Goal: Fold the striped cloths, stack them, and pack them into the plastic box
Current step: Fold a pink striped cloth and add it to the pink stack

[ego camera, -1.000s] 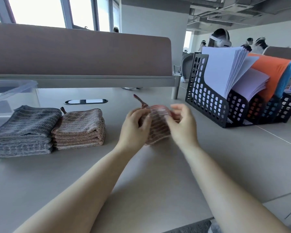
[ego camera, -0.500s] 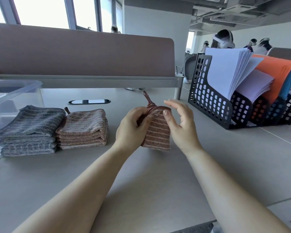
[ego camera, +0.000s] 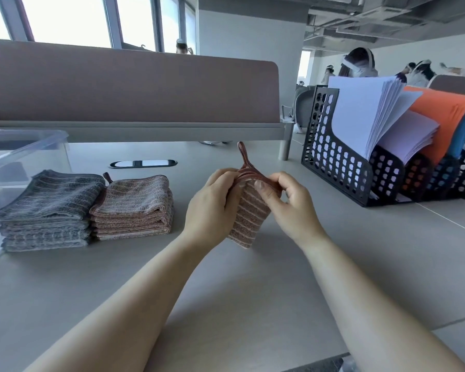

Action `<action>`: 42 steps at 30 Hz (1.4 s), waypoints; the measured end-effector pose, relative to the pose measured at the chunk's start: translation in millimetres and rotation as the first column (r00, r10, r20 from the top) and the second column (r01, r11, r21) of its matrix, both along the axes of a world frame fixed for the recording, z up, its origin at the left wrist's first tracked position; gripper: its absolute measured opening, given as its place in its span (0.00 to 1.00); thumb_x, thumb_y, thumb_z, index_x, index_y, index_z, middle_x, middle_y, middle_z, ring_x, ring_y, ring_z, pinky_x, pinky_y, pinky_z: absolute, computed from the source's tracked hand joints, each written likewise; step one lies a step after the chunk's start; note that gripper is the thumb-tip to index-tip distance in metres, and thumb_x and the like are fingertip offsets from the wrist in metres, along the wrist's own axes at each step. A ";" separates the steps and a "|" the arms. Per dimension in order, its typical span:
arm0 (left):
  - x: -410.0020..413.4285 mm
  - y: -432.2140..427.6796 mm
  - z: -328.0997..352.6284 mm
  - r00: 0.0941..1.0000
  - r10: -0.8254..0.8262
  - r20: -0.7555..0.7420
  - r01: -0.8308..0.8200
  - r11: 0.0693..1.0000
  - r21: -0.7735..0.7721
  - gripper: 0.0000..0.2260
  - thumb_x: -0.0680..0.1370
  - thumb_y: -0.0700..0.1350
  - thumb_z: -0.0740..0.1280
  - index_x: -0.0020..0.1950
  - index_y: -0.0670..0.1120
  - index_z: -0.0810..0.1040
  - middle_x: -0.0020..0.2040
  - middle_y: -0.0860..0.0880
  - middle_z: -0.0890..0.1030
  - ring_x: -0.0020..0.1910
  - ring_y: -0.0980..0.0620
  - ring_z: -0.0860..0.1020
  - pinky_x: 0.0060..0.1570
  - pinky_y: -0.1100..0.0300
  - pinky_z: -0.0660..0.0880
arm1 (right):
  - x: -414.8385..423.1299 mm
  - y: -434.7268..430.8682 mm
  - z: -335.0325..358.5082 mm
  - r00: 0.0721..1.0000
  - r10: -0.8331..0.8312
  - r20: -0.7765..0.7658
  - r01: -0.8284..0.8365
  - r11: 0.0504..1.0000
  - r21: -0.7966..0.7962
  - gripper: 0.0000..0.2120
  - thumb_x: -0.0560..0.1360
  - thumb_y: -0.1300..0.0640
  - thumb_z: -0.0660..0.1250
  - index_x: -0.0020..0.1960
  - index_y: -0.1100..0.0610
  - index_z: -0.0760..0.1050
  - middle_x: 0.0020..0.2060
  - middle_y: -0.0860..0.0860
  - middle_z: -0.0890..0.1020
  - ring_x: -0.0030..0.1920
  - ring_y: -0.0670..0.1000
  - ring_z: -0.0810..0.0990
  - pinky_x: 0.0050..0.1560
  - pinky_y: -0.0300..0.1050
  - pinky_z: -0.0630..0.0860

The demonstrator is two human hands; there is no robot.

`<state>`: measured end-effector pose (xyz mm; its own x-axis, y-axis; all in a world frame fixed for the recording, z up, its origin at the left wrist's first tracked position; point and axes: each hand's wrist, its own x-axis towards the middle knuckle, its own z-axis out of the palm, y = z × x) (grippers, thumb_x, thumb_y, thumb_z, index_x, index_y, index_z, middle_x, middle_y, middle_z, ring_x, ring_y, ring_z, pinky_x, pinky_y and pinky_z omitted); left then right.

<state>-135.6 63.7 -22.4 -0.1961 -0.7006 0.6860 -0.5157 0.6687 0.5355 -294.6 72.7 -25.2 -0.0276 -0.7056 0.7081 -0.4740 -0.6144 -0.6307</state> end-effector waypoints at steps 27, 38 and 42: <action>9.8 -29.6 -29.9 0.903 0.287 -0.320 0.024 0.710 0.703 0.07 0.78 0.44 0.58 0.49 0.54 0.75 0.51 0.44 0.81 0.42 0.46 0.78 0.41 0.54 0.75 | -11.5 -8.2 -23.5 0.952 0.173 -0.251 -0.025 0.865 0.501 0.30 0.70 0.61 0.69 0.69 0.46 0.64 0.69 0.47 0.66 0.69 0.46 0.66 0.69 0.43 0.64; 10.4 -23.8 -28.3 0.970 0.144 -0.196 0.024 0.745 0.666 0.24 0.76 0.41 0.68 0.72 0.47 0.68 0.64 0.48 0.76 0.61 0.49 0.75 0.66 0.57 0.69 | -2.1 -12.9 -24.4 0.795 -0.227 -0.562 0.422 0.872 0.246 0.26 0.71 0.66 0.62 0.67 0.51 0.67 0.64 0.52 0.74 0.61 0.56 0.75 0.55 0.48 0.74; 14.0 -24.2 -27.8 0.988 0.144 -0.059 -0.073 0.766 0.639 0.25 0.76 0.43 0.68 0.72 0.45 0.68 0.67 0.46 0.74 0.66 0.48 0.72 0.67 0.62 0.64 | -6.6 -8.0 -21.2 0.695 -0.237 -0.679 0.466 0.868 0.173 0.28 0.70 0.68 0.59 0.67 0.47 0.69 0.66 0.47 0.73 0.62 0.55 0.73 0.55 0.47 0.72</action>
